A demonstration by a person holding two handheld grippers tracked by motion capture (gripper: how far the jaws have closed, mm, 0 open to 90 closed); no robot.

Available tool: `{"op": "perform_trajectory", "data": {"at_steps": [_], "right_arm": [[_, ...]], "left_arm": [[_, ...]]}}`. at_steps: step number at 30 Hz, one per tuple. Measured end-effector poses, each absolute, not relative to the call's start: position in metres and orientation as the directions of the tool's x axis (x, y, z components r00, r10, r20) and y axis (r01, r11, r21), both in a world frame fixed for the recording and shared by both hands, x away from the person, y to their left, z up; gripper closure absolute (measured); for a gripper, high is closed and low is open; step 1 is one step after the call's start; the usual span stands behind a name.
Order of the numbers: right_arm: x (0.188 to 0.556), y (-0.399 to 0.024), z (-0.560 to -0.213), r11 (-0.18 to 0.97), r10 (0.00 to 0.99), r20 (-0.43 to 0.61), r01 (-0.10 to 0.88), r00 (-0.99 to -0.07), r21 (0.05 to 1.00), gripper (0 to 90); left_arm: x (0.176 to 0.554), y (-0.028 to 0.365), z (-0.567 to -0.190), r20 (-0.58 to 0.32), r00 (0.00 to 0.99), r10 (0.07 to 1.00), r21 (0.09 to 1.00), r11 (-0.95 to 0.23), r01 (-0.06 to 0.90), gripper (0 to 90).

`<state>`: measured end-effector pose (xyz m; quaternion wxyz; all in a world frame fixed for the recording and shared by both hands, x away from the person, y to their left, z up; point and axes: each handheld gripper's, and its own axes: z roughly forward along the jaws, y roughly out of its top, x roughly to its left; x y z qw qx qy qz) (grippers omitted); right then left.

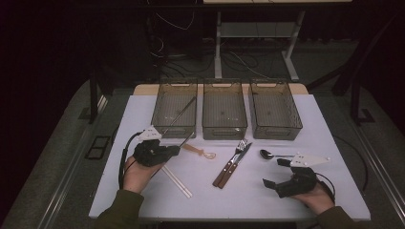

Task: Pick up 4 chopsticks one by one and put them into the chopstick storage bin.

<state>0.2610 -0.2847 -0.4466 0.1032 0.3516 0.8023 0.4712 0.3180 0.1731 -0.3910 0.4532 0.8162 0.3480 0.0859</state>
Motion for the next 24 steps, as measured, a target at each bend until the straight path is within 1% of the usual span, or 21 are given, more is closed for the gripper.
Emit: {"op": "perform_trajectory", "data": {"at_steps": [12, 24], "right_arm": [[0.263, -0.285, -0.447, 0.298, 0.656, 0.181, 0.471, -0.733, 0.83, 1.0], [0.264, -0.285, -0.448, 0.298, 0.652, 0.19, 0.479, -0.734, 0.826, 1.1]], "left_arm": [[0.33, 0.178, -0.38, -0.183, 0.725, 0.664, 0.825, -0.297, 0.48, 84.4], [0.353, 0.174, -0.363, -0.178, 0.734, 0.655, 0.857, -0.263, 0.443, 84.4]]}}
